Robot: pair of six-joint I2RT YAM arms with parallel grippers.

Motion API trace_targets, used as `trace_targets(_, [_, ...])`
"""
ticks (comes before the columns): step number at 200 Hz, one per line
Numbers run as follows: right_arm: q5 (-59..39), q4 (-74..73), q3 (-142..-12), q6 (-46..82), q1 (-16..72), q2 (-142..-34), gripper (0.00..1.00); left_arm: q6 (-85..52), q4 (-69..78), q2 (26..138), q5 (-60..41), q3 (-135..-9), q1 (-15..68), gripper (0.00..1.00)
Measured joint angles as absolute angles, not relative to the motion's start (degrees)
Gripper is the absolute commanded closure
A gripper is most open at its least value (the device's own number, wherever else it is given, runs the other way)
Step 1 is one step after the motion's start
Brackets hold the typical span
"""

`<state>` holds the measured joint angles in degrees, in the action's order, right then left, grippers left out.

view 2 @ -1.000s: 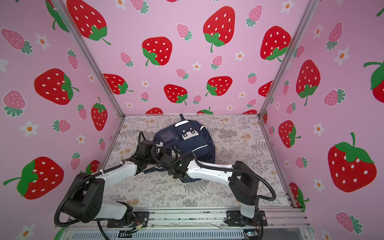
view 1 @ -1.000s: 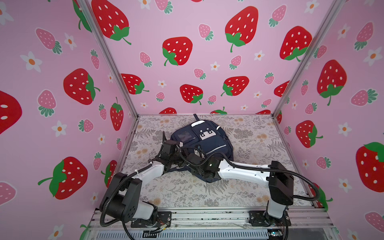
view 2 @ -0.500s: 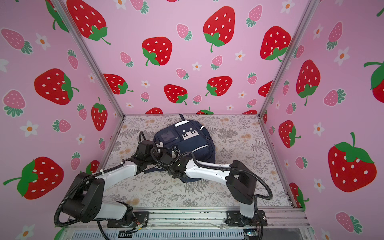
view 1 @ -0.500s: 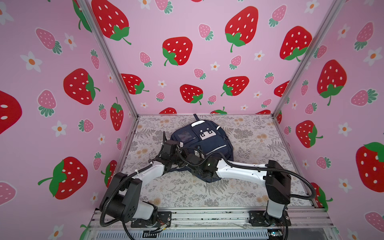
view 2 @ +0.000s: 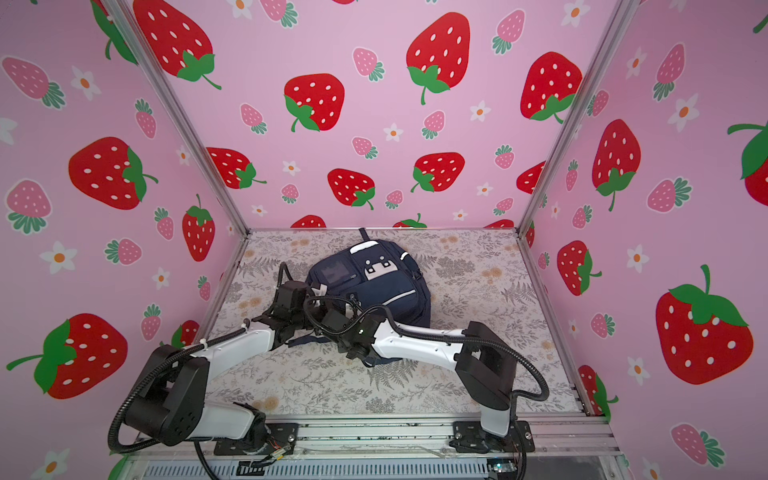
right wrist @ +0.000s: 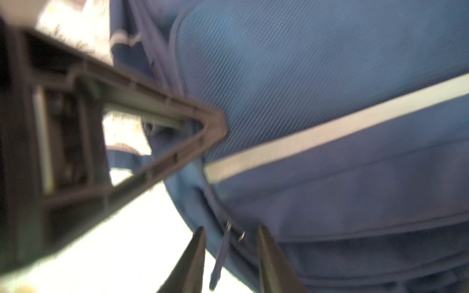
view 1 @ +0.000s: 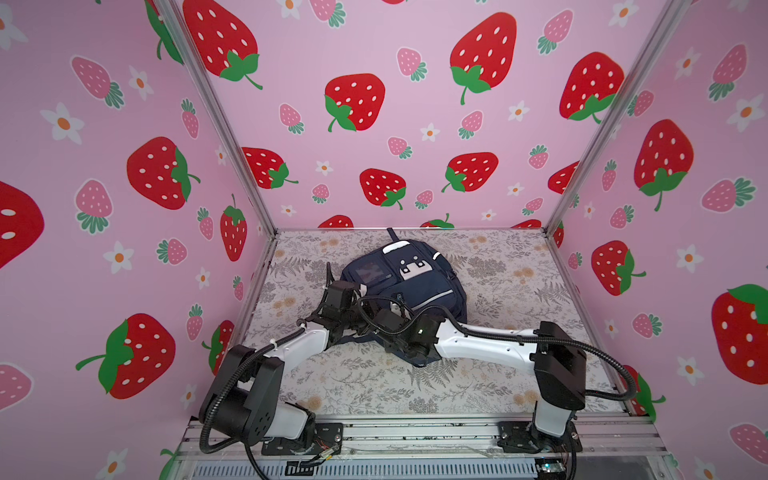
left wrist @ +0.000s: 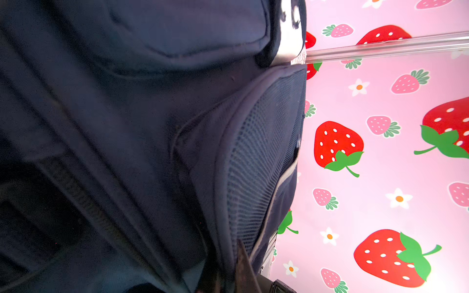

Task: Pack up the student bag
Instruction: 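Grasp the front pocket zipper pull with the right gripper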

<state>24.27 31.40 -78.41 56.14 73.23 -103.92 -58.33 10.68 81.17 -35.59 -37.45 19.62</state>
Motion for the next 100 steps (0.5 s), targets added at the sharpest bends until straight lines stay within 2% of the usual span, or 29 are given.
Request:
trace_targets(35, [23.07,31.86,-77.76,56.34,73.82,-103.72,0.6,-58.35,11.44,81.17,-36.03,-37.45,19.62,1.0])
trace_targets(58, [22.76,31.83,-77.71,56.45,74.0,-103.72,0.65,-58.35,11.57,81.17,-36.07,-37.45,19.62,1.0])
trace_targets(100, [22.74,31.86,-77.71,56.8,73.97,-103.74,0.63,-58.35,11.73,81.17,-36.12,-37.45,19.62,1.0])
